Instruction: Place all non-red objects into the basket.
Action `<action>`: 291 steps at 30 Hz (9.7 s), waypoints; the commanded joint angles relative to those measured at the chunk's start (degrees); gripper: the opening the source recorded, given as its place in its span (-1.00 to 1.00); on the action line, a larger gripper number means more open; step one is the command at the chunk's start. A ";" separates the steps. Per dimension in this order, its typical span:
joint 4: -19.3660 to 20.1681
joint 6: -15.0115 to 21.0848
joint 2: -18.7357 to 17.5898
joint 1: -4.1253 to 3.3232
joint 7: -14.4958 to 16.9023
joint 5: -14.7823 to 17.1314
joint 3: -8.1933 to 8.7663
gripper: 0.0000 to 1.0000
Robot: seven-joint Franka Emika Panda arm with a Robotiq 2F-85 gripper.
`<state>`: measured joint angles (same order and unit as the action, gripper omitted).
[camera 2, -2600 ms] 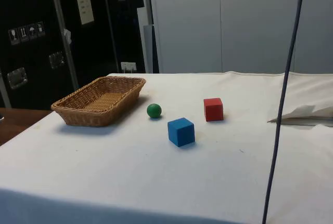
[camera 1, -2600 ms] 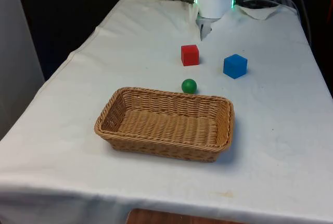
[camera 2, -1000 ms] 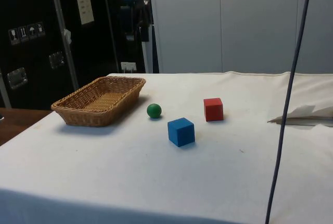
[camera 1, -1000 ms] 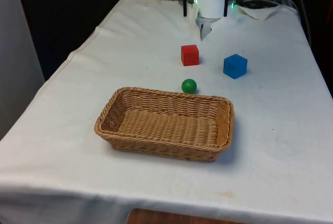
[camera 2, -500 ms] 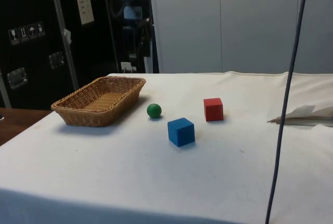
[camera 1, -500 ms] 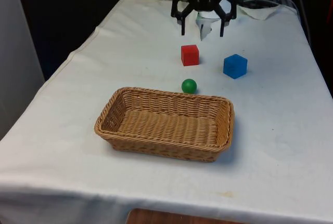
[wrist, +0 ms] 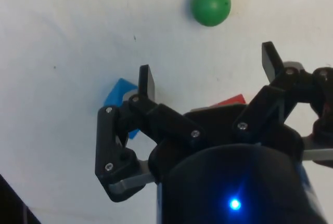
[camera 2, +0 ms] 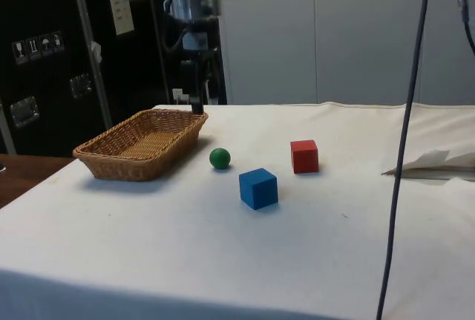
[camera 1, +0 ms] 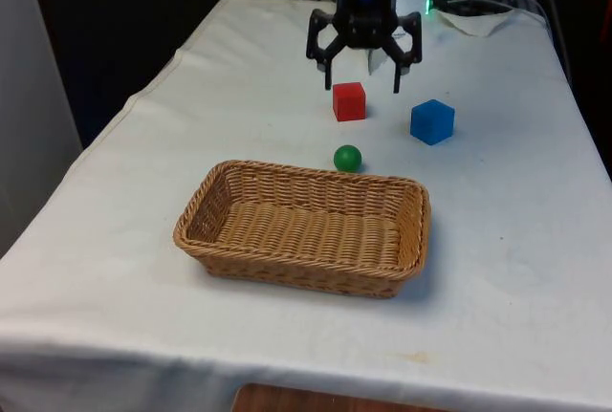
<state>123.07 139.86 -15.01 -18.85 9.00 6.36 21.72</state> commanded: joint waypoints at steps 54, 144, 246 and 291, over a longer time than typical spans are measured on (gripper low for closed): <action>-1.15 10.03 -15.07 1.38 16.84 23.26 -0.97 1.00; -34.84 -12.26 -28.59 3.04 12.03 22.57 1.38 -1.00; -25.50 -15.36 -13.35 -3.90 3.38 5.79 3.15 1.00; -6.76 -8.02 2.58 -4.01 0.86 -3.50 -0.97 1.00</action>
<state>115.05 130.98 -13.46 -22.63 9.97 3.78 20.63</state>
